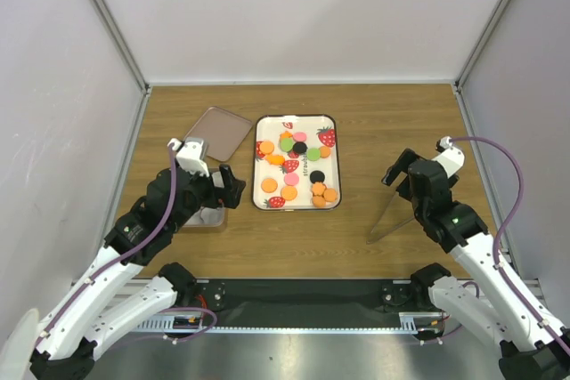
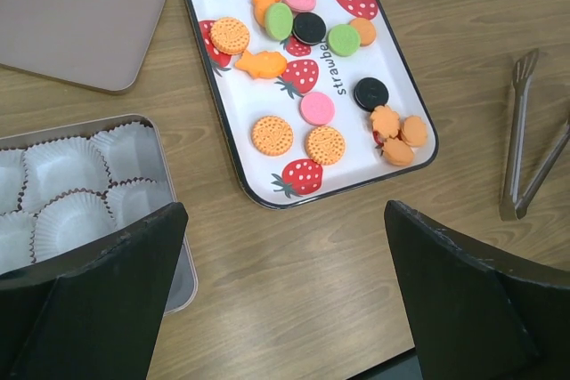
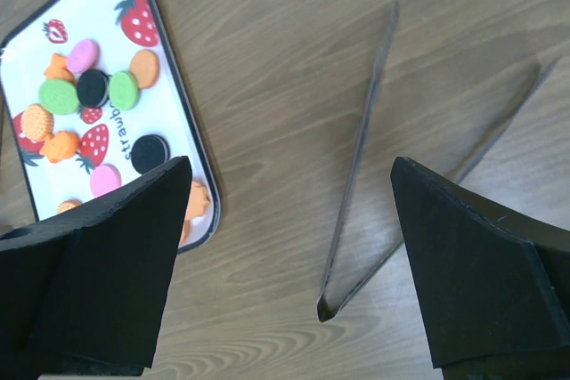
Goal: Pack the cookies
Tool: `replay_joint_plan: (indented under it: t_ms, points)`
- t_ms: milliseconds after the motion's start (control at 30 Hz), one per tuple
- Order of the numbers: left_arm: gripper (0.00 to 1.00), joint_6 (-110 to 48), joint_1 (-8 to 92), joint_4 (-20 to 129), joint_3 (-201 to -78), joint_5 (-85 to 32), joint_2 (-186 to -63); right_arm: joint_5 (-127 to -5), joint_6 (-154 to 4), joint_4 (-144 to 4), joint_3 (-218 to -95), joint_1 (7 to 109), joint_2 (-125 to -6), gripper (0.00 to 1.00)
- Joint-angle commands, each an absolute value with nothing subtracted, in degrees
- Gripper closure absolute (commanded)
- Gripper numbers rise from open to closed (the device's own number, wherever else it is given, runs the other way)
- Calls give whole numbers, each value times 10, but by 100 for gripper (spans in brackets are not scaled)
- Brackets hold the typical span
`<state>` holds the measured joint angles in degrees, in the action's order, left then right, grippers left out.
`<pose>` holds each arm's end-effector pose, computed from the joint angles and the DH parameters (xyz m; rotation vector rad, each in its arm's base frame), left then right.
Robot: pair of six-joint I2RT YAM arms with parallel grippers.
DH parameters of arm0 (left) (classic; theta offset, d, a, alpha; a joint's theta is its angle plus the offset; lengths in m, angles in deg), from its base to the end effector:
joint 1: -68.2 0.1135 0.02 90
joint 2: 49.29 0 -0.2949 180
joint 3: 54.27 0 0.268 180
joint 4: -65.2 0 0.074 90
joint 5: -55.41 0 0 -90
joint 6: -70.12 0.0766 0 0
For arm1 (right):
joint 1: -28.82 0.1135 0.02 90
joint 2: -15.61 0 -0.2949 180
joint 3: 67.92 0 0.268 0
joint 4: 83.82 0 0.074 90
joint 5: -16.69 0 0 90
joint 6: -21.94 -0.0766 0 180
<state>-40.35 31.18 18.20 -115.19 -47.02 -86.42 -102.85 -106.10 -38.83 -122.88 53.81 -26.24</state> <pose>0.1432 -0.0873 0.3410 0.1448 1.9870 -0.4403 0.1798 0.0421 0.2968 0.5260 1.9823 0.1333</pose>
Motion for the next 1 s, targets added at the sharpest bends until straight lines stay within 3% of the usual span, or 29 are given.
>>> replay_joint_plan:
  t_ms: [0, 367, 600, 967]
  points:
    - [0, -394, 310, 187, -1151, -455, -864, -1051, -1089, -354, -1247, 535, -270, 0]
    - [0, -397, 309, 190, -1148, -442, -873, -1040, -1104, -347, -1256, 498, -368, 0]
    - [0, -398, 309, 187, -1145, -444, -867, -956, -1076, -406, -1244, 385, -455, 8]
    - [0, -398, 309, 188, -1142, -436, -869, -940, -1083, -472, -1245, 362, -556, 15]
